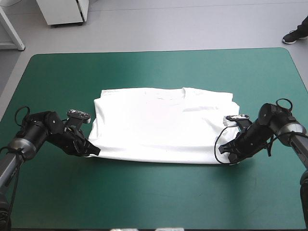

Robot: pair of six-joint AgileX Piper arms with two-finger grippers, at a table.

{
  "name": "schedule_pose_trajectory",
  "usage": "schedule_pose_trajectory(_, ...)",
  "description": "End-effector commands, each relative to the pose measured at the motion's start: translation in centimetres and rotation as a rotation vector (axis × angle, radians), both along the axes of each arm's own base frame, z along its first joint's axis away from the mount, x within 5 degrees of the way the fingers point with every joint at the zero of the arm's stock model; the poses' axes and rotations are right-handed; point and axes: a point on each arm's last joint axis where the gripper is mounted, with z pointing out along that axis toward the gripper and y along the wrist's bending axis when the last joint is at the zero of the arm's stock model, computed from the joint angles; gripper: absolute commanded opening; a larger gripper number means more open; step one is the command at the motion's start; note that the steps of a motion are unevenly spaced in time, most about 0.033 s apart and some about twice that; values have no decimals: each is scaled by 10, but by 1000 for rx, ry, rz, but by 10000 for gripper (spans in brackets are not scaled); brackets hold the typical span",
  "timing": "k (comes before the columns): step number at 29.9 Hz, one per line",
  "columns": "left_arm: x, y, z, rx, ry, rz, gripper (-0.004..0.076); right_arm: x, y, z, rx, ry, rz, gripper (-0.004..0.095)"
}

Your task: Fold the cloth

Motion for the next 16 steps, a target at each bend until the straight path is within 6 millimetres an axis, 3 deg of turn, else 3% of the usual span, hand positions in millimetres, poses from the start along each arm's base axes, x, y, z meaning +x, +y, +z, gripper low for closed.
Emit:
schedule_pose_trajectory(1,-2,0,13,-5,-50,10,-8,-3,0,15,-5,-39,7,-13)
schedule_pose_trajectory(6,-7,4,11,42,7,-20,57,-5,0,16,1,-20,15,20)
schedule_pose_trajectory(10,-14,5,15,59,33,-29,242,-6,0,24,7,-13,23,174)
schedule_pose_trajectory(13,-21,6,27,58,-20,-15,379,-4,0,40,8,-55,26,308)
schedule_pose_trajectory(16,-29,7,46,51,-111,6,418,0,0,65,2,-133,16,378)
